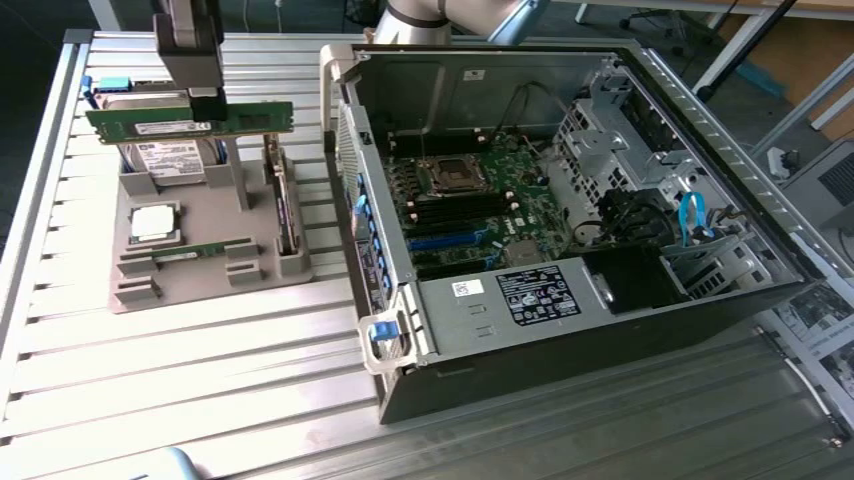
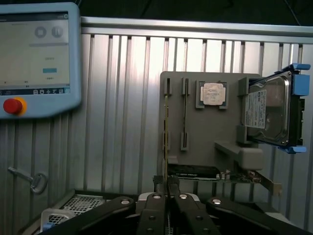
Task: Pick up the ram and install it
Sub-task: 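Pick up the ram and move it above insertion slot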
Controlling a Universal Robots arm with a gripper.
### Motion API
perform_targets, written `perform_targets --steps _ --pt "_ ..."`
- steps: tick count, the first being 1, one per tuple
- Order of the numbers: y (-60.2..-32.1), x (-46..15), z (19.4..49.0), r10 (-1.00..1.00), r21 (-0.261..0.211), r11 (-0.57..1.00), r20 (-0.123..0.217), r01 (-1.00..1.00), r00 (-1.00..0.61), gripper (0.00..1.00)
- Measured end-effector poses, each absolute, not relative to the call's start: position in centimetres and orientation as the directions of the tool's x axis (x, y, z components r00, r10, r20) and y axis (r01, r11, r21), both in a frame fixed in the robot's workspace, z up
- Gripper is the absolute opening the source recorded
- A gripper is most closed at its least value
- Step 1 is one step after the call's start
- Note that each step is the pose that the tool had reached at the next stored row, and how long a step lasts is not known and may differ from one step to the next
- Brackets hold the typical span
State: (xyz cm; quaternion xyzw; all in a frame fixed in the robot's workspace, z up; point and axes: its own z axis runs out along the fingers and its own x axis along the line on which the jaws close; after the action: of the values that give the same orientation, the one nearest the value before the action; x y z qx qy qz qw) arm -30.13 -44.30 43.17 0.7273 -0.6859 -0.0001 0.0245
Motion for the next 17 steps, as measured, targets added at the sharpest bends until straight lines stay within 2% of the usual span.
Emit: perform_targets --steps 17 --pt "-44.3 -29.1 43.2 -0.998 0.041 -0.058 0.034 -0.997 0.059 0.13"
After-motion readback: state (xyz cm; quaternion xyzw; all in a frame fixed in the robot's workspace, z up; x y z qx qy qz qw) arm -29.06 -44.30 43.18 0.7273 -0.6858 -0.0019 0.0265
